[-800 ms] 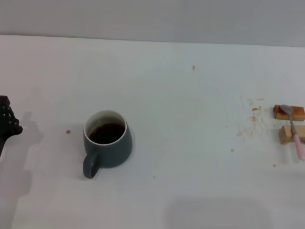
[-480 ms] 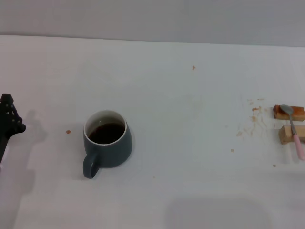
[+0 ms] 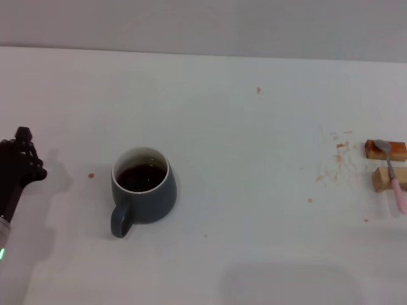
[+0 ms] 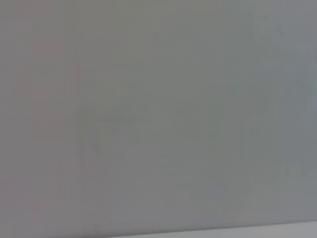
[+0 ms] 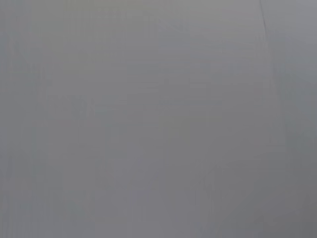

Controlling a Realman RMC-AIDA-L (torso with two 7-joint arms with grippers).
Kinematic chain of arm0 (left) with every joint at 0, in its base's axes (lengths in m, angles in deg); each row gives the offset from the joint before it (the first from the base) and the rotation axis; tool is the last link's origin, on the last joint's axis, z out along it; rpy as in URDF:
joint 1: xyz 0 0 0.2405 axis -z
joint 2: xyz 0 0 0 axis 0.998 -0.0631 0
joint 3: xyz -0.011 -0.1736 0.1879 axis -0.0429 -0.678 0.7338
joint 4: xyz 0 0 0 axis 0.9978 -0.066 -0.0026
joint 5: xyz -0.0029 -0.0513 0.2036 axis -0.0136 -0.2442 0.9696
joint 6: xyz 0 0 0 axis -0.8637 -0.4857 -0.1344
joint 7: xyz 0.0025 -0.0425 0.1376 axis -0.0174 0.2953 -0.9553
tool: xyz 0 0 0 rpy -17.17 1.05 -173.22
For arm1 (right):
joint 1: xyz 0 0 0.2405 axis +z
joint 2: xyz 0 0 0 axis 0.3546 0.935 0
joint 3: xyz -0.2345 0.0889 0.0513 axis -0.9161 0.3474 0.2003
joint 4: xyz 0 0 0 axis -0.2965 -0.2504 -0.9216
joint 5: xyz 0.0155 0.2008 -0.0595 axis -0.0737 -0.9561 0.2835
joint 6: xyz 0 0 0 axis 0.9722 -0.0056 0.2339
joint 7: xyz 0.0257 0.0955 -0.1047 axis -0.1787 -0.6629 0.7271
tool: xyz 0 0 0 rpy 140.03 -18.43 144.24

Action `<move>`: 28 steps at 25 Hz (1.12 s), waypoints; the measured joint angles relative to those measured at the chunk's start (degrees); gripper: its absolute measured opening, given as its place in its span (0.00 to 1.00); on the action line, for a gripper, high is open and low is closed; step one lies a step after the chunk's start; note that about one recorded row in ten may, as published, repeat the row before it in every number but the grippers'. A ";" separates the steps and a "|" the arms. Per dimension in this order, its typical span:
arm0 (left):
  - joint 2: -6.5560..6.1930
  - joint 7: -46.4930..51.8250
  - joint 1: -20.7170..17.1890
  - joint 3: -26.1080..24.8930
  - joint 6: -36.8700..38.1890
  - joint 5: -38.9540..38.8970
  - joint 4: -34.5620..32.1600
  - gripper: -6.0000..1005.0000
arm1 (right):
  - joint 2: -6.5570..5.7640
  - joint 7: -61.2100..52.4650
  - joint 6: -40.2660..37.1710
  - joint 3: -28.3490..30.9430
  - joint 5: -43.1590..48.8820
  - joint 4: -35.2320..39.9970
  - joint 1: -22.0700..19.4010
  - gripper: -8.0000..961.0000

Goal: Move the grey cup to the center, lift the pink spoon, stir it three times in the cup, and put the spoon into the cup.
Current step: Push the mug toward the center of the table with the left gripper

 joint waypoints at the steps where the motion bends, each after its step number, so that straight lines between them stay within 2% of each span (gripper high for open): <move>1: -0.02 -0.10 0.10 0.56 -0.05 0.01 -0.08 0.00 | 0.00 0.00 -0.08 -0.01 0.00 0.00 0.00 0.86; 10: -0.12 -0.30 1.10 6.06 -0.93 0.01 -0.29 0.00 | -0.04 0.01 -0.39 -0.07 0.25 -0.17 -0.08 0.86; 23: -0.03 -0.35 1.04 7.44 -2.62 -0.01 -0.26 0.00 | -0.05 0.02 -0.53 -0.15 0.36 0.00 0.15 0.86; 28: 0.01 -0.20 0.69 10.55 -2.56 0.01 0.54 0.00 | -0.05 0.02 -0.53 -0.17 0.21 0.00 -0.11 0.86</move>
